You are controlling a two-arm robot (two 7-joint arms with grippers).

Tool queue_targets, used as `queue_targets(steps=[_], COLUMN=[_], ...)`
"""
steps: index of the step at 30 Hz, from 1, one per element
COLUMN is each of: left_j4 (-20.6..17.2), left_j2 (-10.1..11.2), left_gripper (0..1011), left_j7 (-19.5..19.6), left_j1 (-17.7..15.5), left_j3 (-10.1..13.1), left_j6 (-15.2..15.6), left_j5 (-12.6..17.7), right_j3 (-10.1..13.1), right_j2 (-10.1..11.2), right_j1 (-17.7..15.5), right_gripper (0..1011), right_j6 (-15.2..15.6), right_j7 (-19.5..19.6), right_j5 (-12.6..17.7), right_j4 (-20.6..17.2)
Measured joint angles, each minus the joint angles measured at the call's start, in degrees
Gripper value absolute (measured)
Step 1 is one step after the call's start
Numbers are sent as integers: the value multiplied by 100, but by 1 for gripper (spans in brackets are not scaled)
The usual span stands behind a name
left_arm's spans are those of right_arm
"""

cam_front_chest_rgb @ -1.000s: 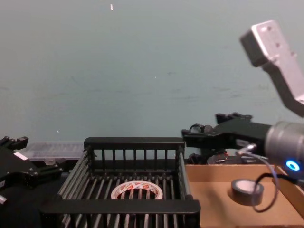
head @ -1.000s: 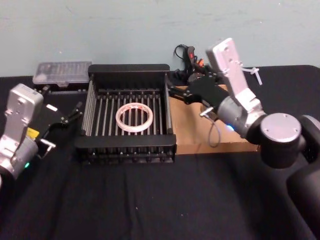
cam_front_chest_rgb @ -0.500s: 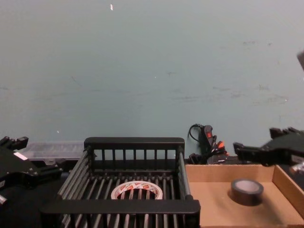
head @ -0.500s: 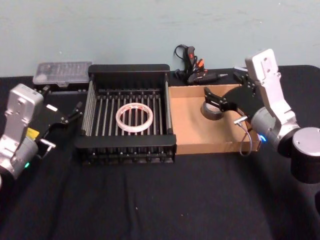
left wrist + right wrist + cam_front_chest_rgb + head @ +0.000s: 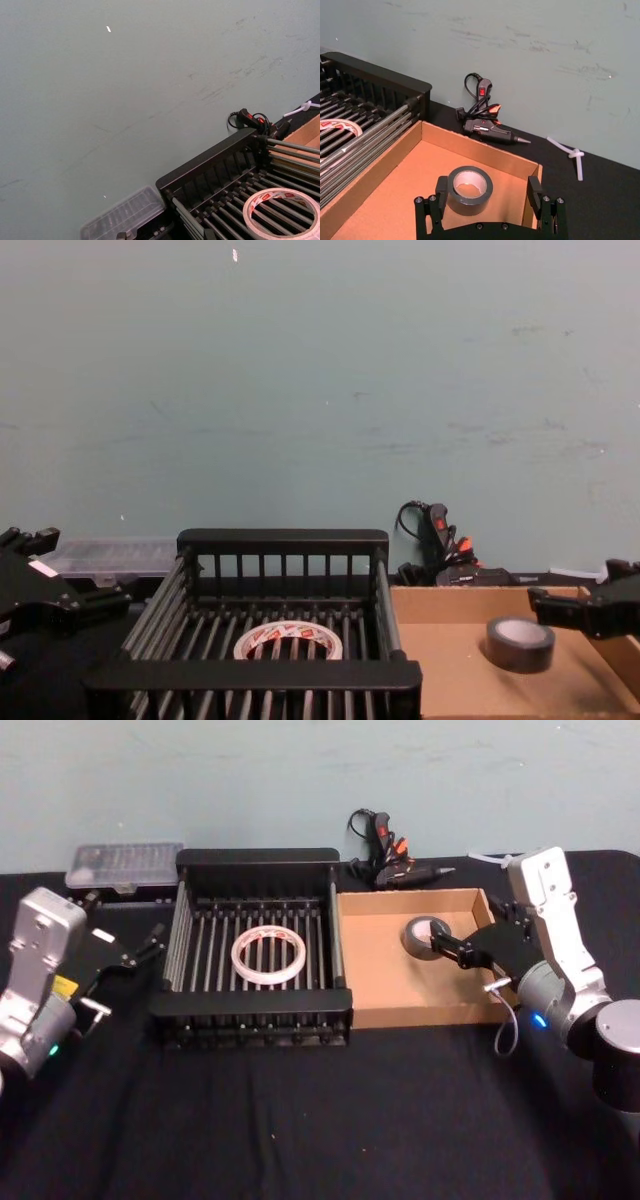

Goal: Pick up the white tape and place it into the black box , Pick up the silver tape and place it into the brown box.

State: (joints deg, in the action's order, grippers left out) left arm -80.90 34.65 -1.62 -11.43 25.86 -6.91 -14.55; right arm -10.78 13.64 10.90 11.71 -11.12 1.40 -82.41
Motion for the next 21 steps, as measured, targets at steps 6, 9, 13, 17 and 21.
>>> queue_targets(steps=[6,9,13,17,21], left_j4=[0,0,0,0,0], left_j2=[0,0,0,0,0], left_gripper=[1001,1001,1001,1001,1001], left_j7=[0,0,0,0,0], left_j1=[0,0,0,0,0], left_j3=[0,0,0,0,0], left_j6=[0,0,0,0,0], left_j5=[0,0,0,0,0], right_j3=[-6,-9,-11,-14,-17], right_j2=[2,3,5,7,9], right_j1=[3,4,5,7,9], right_gripper=[1002,1002,1002,1002,1002], right_j6=[-1,-3,-4,-7,-9], right_j7=[-2,-4,-6,-8,-10], right_j5=[0,-1,0,0,1], right_j4=[0,0,0,0,-1])
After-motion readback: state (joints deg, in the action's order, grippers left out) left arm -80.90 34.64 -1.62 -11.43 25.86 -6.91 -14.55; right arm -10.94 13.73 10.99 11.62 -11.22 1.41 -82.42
